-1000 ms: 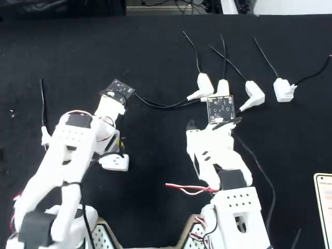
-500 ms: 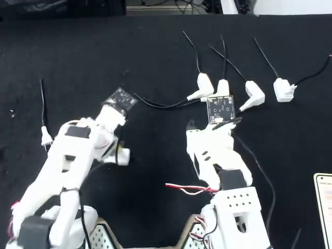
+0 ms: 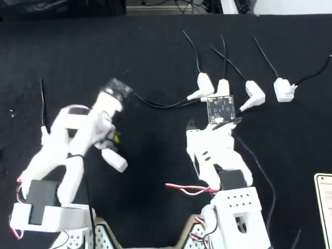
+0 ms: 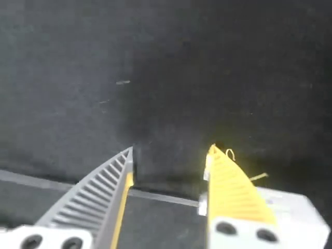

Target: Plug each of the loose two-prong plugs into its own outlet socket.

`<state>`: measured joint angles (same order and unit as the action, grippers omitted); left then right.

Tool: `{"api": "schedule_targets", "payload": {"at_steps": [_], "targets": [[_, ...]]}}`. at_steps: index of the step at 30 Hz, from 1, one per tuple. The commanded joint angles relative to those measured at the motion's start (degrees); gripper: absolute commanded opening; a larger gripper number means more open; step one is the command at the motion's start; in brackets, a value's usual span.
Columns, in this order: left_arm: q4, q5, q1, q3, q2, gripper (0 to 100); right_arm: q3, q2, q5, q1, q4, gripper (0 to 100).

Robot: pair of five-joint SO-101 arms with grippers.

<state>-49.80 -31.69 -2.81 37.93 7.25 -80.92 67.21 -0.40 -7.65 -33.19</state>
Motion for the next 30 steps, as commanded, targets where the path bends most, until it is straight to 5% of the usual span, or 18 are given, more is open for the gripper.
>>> {"api": "schedule_targets", "payload": {"at_steps": [1,6,17,30], "targets": [[-7.74,0.26,-2.51,-9.19,0.09,22,0.4,0.84,0.7,-0.88,1.49,22.2],[-17.14,-0.44,-3.74,-15.43,0.09,22,0.4,0.84,0.7,-0.88,1.49,22.2],[-36.57,-15.3,-2.42,-12.0,8.09,15,0.4,0.84,0.7,-0.88,1.49,22.2],[-7.91,-1.23,6.02,13.32,22.59,19,0.4,0.84,0.7,-0.88,1.49,22.2]]}}
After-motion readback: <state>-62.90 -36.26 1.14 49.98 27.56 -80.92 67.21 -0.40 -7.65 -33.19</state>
